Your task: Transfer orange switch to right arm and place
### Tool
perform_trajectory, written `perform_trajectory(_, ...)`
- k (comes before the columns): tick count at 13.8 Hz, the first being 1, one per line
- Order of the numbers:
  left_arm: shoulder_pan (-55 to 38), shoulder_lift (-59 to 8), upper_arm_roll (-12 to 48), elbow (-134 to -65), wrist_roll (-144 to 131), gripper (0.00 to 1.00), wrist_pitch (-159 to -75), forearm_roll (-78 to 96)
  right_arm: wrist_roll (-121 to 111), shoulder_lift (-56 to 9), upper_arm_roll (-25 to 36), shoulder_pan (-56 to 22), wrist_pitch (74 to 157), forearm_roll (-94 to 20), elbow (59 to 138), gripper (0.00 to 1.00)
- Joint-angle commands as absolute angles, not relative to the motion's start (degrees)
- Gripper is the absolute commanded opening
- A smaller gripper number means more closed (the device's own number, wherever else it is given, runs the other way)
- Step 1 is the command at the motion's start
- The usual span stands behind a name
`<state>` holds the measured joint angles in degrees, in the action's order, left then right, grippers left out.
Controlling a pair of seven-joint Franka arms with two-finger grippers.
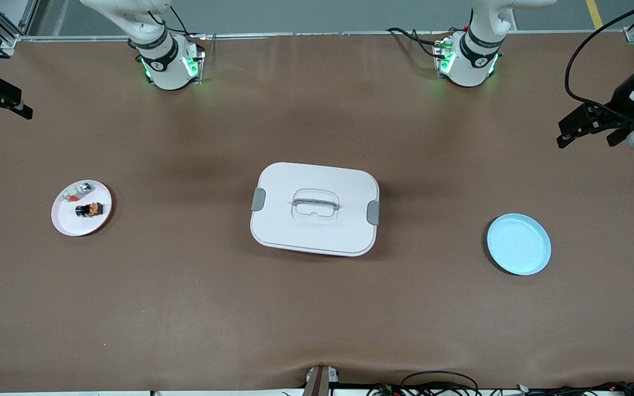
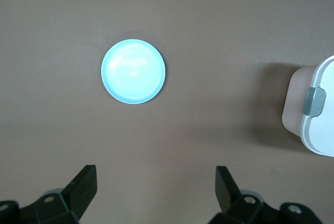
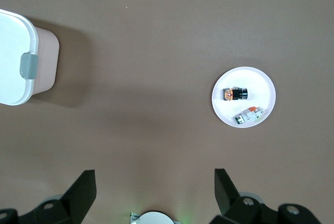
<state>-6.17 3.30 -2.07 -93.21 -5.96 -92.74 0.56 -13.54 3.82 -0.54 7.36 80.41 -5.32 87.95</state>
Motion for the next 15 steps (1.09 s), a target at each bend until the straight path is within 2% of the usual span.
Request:
perform_trajectory(1,-6.59,2.81,-2.29,-91.67,-5.27,1.0,-91.49,-0.53,-12.83,3.25,-0.44,6.16,79.19,-3.26,85.87,1.0)
perform_trajectory(8,-6.59,2.81,-2.29,-91.67,-6.42,1.0,-91.58,-0.18,-5.04,4.04,1.14,5.11,72.51,-3.08,85.08,1.0)
perform_trajectory(15,-6.5,2.73,-2.29,-91.67,-6.42,1.0,-91.5,-0.18,-3.96,3.96,2.63,0.7,74.44,0.97,84.46,1.0)
